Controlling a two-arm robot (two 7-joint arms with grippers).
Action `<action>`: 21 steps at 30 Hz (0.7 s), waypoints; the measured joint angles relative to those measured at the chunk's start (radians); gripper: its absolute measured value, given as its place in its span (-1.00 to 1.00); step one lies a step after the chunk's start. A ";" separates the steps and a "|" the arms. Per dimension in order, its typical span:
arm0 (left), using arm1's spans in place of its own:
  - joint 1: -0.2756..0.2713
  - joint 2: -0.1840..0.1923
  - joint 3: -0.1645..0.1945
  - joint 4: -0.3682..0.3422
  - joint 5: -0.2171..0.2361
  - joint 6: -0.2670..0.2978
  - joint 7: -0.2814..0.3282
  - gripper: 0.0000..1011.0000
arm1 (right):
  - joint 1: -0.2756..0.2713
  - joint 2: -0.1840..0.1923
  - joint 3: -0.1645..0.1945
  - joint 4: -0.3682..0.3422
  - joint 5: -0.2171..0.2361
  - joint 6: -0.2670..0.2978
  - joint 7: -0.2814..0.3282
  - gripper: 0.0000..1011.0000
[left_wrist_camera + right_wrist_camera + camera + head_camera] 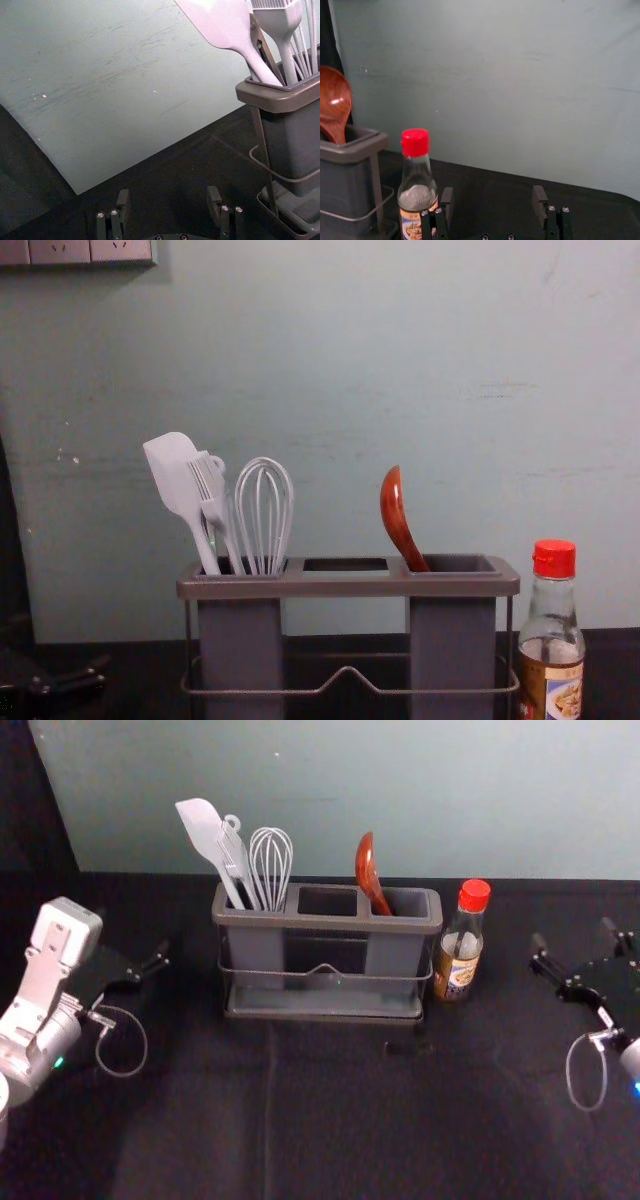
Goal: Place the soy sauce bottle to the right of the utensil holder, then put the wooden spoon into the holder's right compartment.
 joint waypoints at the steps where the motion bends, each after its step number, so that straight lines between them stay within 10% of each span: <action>1: 0.000 0.000 0.000 0.000 0.000 0.000 0.000 0.99 | 0.004 -0.005 -0.002 0.010 -0.010 -0.003 0.000 0.98; 21: 0.000 0.000 0.000 0.000 0.000 0.000 0.000 0.99 | 0.016 -0.046 0.015 0.045 -0.058 0.000 0.034 0.98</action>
